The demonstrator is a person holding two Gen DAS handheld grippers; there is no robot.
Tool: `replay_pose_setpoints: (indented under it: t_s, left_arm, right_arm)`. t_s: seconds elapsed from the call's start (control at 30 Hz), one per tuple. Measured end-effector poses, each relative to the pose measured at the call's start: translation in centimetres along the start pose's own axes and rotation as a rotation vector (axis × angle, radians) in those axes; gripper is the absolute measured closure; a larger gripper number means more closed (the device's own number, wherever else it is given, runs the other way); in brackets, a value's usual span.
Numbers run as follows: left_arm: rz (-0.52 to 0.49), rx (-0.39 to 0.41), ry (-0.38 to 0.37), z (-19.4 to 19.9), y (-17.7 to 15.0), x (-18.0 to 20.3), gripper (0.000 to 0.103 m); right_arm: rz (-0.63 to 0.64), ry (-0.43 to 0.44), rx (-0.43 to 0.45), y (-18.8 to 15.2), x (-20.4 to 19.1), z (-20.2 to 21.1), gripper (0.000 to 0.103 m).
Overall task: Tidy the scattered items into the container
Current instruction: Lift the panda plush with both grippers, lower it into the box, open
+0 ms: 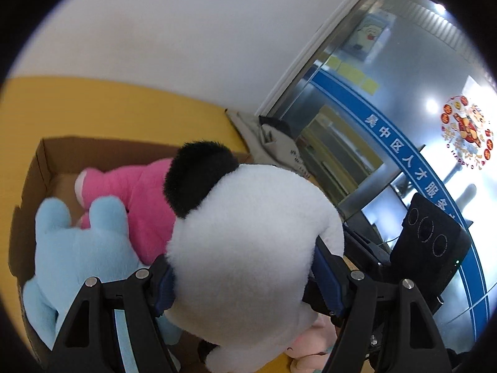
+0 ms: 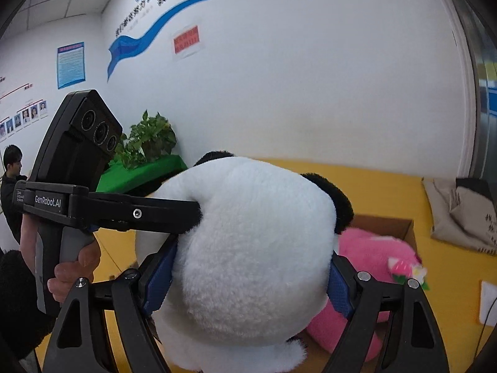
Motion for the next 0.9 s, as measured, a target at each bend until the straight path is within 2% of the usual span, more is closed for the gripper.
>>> replay_pose_setpoints:
  t_s: [0.03, 0.1, 0.23, 0.33, 0.4, 0.53, 0.6, 0.77, 0.9]
  left_arm:
    - [0.024, -0.018, 0.012, -0.6, -0.7, -0.6, 0.029]
    - [0.063, -0.028, 0.027, -1.3, -1.5, -1.5, 0.029]
    - [0.109, -0.05, 0.075, -2.8, -2.1, -2.8, 0.028]
    - [0.121, -0.055, 0.086, -3.8, -2.3, -3.7, 0.024]
    - [0.094, -0.061, 0.097, -4.1, -2.5, -3.8, 0.024]
    - [-0.062, -0.111, 0.162, -5.1, -4.1, -3.0, 0.018]
    - [-0.07, -0.095, 0.167, -4.7, -4.2, -2.6, 0.016]
    - [-0.042, -0.061, 0.18, -1.9, -3.7, -1.9, 0.014]
    - [-0.048, 0.011, 0.231, 1.7, -3.9, -0.4, 0.014]
  right_arm:
    - [-0.021, -0.014, -0.053, -1.2, 0.4, -0.9, 0.016]
    - [-0.059, -0.026, -0.106, -2.7, 1.2, -1.9, 0.016]
    - [-0.14, -0.048, -0.155, -4.5, 3.0, -2.8, 0.016]
    - [-0.152, -0.075, -0.175, -5.2, 3.7, -3.9, 0.016]
    - [-0.17, -0.084, -0.189, -5.5, 4.2, -4.4, 0.016]
    - [-0.154, -0.103, -0.251, -7.1, 4.3, -5.1, 0.015]
    - [-0.156, -0.117, -0.285, -7.9, 4.1, -5.3, 0.015]
    - [-0.162, -0.118, -0.269, -7.0, 3.3, -3.7, 0.007]
    - [-0.182, -0.12, -0.256, -6.3, 2.6, -1.4, 0.003]
Point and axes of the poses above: each gripper's, at about its wrist camera, not at the fingertips, and z roughly against the way its jaws point, x to its right, y to its top, the point moved 3 cm from there along -z, roughly the way its jaws point, and after that the axes turned 14 degrees about x, right-handed, at the moved point
